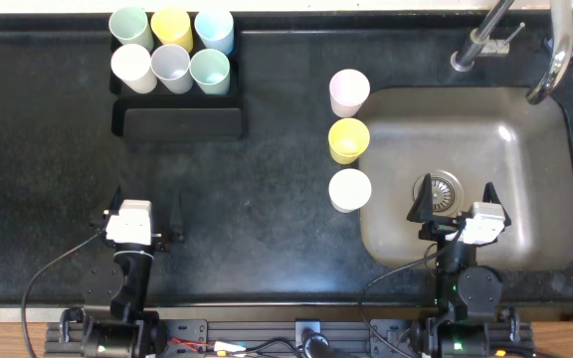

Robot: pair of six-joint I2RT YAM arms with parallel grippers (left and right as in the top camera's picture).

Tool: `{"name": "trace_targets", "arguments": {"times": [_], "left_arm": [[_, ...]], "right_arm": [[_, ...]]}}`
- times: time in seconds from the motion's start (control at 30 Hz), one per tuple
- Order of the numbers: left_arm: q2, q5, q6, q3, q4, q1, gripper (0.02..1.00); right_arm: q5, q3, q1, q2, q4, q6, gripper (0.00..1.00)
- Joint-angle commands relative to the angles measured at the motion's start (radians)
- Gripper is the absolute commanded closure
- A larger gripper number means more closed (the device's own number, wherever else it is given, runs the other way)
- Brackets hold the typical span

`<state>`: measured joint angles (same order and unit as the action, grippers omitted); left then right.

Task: Store Cups

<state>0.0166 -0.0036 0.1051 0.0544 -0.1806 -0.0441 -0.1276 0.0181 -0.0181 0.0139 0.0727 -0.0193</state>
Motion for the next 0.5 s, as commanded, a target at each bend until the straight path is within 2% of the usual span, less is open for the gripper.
{"name": "trace_targets", "arguments": {"times": [0.03, 0.4, 0.5], "left_arm": [[-0.014, 0.010, -0.001, -0.004, 0.002, 0.005, 0.018], [-0.014, 0.012, -0.001, -0.004, 0.002, 0.005, 0.020], [-0.014, 0.090, -0.005, 0.001, -0.002, 0.005, 0.020]], "right_arm": [[0.007, -0.013, -0.003, -0.009, -0.003, 0.000, 0.003], [0.007, -0.013, -0.003, -0.009, -0.003, 0.000, 0.003], [0.007, -0.013, -0.003, -0.009, -0.003, 0.000, 0.003]]}}
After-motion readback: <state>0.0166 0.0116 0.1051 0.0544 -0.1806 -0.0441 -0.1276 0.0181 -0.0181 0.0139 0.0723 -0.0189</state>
